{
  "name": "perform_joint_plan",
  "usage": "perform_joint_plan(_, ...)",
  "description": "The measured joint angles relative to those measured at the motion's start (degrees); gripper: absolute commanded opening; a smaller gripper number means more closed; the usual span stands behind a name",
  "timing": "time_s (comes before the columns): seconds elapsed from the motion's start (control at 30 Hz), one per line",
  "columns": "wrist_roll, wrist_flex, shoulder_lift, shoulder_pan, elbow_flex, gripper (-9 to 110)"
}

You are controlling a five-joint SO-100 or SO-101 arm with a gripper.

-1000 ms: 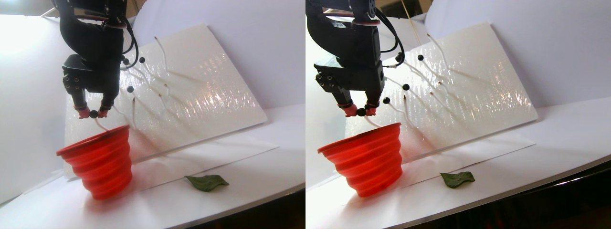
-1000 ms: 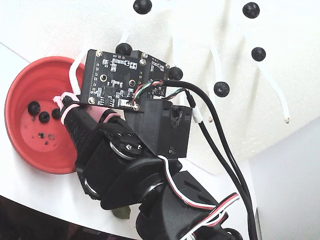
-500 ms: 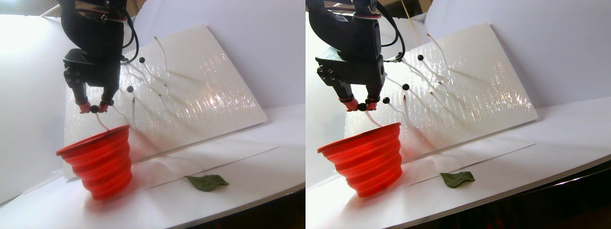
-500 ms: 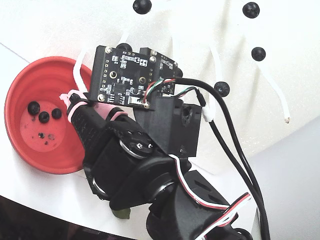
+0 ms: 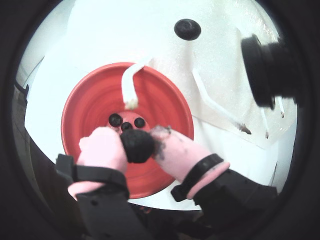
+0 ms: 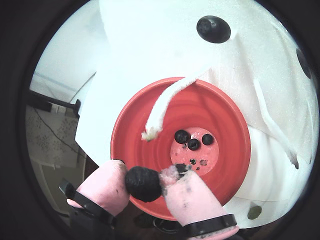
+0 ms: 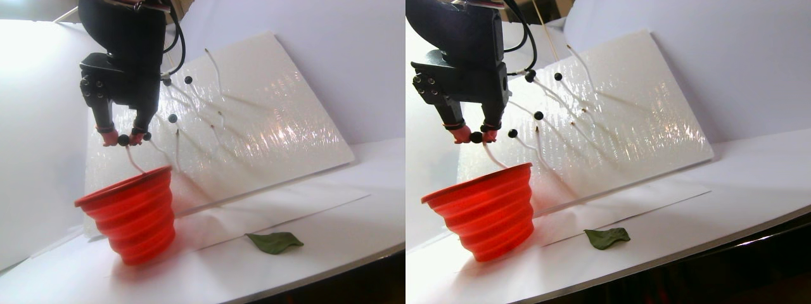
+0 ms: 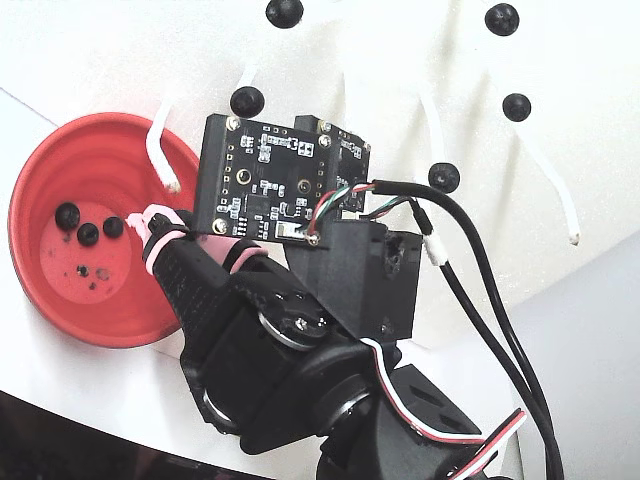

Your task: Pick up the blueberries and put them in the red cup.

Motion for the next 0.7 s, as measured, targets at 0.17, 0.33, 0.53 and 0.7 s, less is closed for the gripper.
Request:
perform_joint_plan(0.17,-0.09,2.29,2.81,0.0,1.76,11)
perform_joint_plan(0.33,-1.41,2.29,3.6,0.0,2.9,11)
perform_joint_plan(0.53,-2.72,2.29,3.6,0.0,3.78,19)
perform_joint_plan(0.7,-3.25,2.29,3.6,0.0,3.87,20)
